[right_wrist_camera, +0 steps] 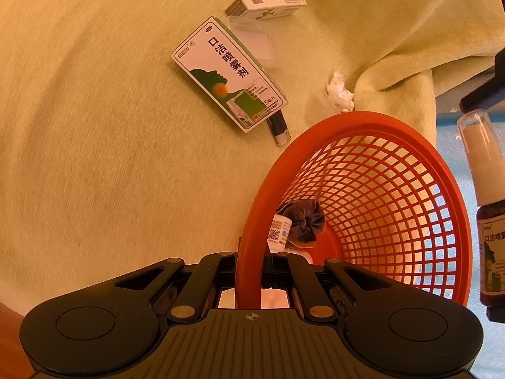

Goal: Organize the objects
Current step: 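Carry the spray bottle into the wastebasket and open the left tool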

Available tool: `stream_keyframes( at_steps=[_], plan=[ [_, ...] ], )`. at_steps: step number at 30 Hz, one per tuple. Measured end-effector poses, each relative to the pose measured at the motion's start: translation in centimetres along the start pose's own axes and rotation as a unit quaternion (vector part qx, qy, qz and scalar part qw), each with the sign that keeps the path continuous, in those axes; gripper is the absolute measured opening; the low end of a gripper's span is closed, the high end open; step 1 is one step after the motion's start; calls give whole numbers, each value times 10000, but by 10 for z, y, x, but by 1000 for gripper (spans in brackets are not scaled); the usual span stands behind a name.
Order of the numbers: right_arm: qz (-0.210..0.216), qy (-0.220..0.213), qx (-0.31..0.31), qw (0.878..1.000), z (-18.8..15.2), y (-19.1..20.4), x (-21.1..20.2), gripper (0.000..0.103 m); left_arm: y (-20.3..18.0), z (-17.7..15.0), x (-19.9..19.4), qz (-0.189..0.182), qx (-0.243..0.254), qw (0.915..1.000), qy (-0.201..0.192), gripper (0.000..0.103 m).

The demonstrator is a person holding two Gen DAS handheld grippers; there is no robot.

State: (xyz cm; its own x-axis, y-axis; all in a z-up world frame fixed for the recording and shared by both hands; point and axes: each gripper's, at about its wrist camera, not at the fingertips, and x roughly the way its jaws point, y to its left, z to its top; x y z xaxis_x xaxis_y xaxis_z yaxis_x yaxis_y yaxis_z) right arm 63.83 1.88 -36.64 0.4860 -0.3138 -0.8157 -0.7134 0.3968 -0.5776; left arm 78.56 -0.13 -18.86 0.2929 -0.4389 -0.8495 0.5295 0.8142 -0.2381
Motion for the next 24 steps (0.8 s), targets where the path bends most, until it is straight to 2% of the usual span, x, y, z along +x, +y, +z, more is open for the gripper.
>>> stream_keyframes(
  at_steps=[5,10,16,24],
  plan=[
    [5,-2,6,10000,0,0,0,1,-1,4,5,-46,46,10000,11,86],
    [12,-2,0,10000,0,-1,-1,1,-2,7,13,-349,71,9994,20,90],
    [24,3,-11,10000,-2,-1,-1,1,6,8,7,-223,83,9997,-84,90],
    [36,6,27,10000,-2,-2,-1,1,35,7,-2,49,-20,9999,-136,90]
  ],
)
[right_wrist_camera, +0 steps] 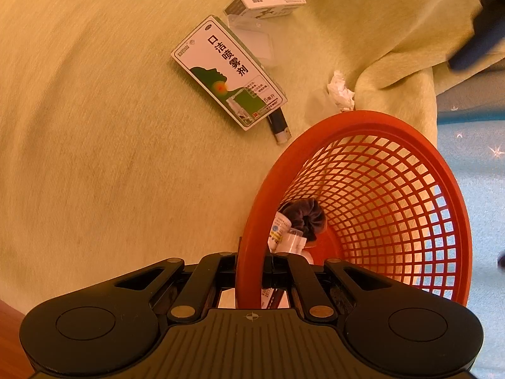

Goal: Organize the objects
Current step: 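Carry the spray bottle into the wastebasket and open the left tool, then move the left tool to the long white box and grasp it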

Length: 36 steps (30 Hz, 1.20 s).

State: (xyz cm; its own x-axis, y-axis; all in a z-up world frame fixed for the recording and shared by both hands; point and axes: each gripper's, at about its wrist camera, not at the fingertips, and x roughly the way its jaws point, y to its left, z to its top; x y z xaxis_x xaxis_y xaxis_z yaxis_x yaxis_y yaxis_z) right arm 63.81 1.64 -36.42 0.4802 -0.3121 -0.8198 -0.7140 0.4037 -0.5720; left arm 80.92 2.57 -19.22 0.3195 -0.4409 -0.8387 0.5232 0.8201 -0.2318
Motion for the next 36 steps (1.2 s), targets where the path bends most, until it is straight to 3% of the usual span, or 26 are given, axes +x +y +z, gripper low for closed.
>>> stream_keyframes(
  at_steps=[20,31,36],
  plan=[
    [-5,17,-51,10000,-2,1,0,1,102,-16,-8,866,-113,9961,77,90],
    [-11,19,-127,9999,-2,3,0,1,162,-29,7,1322,527,9892,352,89],
    [-21,-1,-204,9998,-4,5,-1,1,184,-35,26,1382,426,9884,470,83]
  ],
)
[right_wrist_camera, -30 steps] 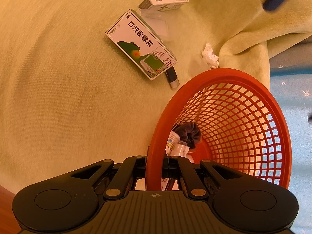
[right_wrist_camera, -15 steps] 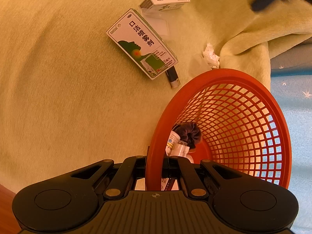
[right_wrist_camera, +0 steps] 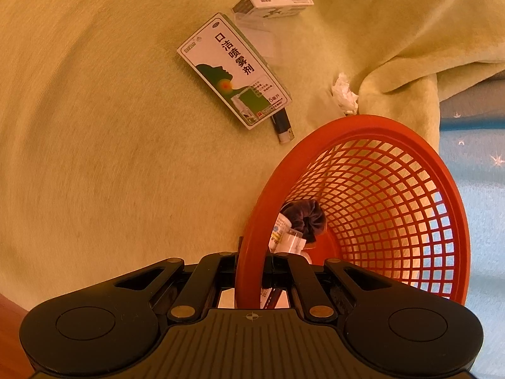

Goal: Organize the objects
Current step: 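Move the left tool to the long white box and grasp it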

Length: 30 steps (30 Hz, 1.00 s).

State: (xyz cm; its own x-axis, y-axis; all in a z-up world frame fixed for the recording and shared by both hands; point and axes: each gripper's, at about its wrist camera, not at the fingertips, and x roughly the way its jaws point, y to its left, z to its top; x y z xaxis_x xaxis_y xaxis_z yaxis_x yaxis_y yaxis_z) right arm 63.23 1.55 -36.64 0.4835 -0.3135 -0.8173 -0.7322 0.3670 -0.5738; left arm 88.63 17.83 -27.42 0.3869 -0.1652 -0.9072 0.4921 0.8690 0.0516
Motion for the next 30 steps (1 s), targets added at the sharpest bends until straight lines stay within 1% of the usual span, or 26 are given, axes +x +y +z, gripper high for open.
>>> stream_keyframes(
  at_steps=[4,6,9,12,15,16,17,20,22,27,30],
  plan=[
    [7,-28,17,10000,0,-1,0,1,6,-1,25,-25,-254,9997,65,77],
    [9,-42,4,10000,1,-1,1,1,7,-1,37,-23,-359,9993,79,72],
    [11,-57,15,10000,3,-1,2,1,9,1,53,-116,-579,9982,103,69],
    [1,-72,12,10000,3,-1,3,1,7,4,68,-175,-703,9973,99,63],
    [5,-85,-11,10000,3,-1,2,1,4,7,82,-128,-710,9973,151,57],
    [10,-86,-1,10000,2,-1,2,1,4,8,86,-95,-710,9973,171,52],
    [17,-85,12,10000,2,-2,2,1,4,8,89,-67,-703,9973,189,50],
    [25,-88,21,10000,1,-2,1,1,3,9,95,-17,-627,9978,203,45],
    [36,-87,38,9999,2,-3,1,1,2,8,98,94,-491,9985,238,43],
    [52,-80,66,9999,1,-3,1,1,1,7,106,132,-473,9984,289,40],
    [51,-91,59,9999,-1,-2,1,1,-2,7,110,89,-438,9984,333,30]
  ],
)
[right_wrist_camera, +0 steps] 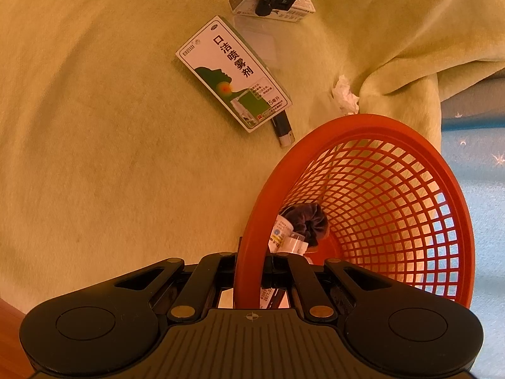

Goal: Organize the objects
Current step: 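Move the left tool to the long white box and grasp it, then carry the white box into the wastebasket and open the left tool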

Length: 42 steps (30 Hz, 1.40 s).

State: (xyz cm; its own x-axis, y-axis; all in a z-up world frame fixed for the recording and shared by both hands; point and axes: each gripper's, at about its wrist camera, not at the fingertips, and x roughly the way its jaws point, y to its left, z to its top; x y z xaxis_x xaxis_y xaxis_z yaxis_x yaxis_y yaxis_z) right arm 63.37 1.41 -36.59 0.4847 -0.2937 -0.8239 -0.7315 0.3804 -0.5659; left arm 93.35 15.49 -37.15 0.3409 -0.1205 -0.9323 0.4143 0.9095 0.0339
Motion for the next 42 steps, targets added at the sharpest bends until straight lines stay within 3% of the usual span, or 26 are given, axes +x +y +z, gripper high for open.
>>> stream_keyframes(
  at_steps=[2,9,24,42],
  plan=[
    [-6,5,-7,10000,0,0,0,1,-2,-1,1,-9,55,10000,41,21],
    [2,34,5,10000,-3,1,0,1,-9,-11,-15,-63,130,9998,113,21],
    [2,80,1,10000,-3,1,1,1,-31,-30,-89,-394,-225,9988,-197,21],
    [-48,135,-107,9998,-2,2,-2,1,-64,-30,-159,-804,-265,9955,-416,21]
  ],
)
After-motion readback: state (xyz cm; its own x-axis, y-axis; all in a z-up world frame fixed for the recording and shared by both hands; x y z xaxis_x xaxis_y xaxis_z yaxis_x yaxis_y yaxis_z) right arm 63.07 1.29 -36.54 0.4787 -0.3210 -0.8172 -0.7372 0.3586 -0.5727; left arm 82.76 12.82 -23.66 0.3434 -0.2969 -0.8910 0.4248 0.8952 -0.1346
